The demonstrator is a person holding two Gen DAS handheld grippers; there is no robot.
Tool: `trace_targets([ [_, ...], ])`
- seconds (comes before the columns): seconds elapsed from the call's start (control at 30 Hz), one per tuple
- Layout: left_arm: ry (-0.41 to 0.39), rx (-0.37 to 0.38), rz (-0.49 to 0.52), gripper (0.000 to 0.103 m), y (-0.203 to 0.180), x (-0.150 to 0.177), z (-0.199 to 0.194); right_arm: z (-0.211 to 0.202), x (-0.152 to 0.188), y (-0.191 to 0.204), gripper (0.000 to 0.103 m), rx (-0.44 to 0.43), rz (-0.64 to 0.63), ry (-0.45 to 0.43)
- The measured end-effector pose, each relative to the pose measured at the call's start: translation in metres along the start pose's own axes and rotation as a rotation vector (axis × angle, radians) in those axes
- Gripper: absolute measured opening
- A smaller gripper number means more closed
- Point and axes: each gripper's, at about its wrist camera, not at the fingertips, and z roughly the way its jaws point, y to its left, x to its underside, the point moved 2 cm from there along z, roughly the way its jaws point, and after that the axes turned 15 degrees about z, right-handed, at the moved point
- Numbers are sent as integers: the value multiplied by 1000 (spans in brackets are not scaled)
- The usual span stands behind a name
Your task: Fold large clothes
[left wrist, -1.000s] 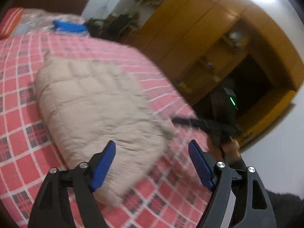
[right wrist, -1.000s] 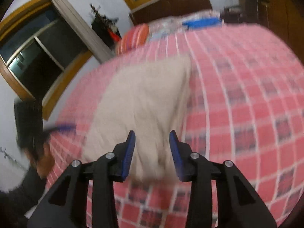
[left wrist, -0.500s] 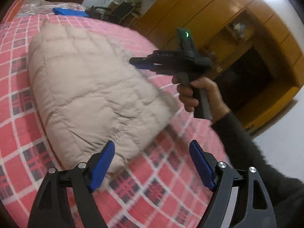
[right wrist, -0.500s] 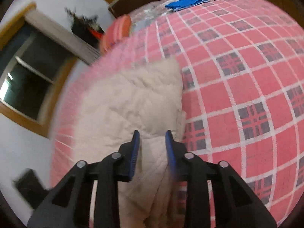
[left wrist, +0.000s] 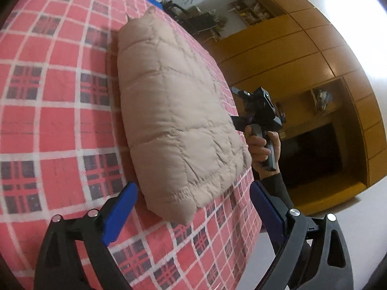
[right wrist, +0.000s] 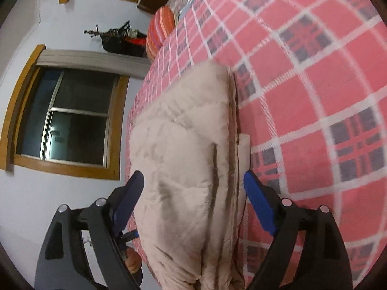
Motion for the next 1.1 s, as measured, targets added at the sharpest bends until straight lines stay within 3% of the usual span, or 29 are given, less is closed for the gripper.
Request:
trace_targets([
  [0.43, 21, 69, -75, 95, 17, -7, 38, 34, -9, -2, 90, -22, -37, 77],
  [0.67, 79, 25, -84, 94, 8, -11, 51, 42, -11, 3, 90, -10, -61, 93],
  [0.7, 84, 13, -84, 93, 7, -11, 53, 42, -11, 3, 87, -6, -63, 85],
  [0.83, 89, -25, -70, 86, -1, -12, 54, 41, -7, 3, 58, -29, -68, 81],
  [0.93, 95, -47, -59, 78, -6, -12, 52, 38, -2, 4, 49, -46, -82, 70],
  [1.1, 108, -65, -44, 70, -16, -13, 46, 33, 7, 15, 43, -62, -104, 46],
])
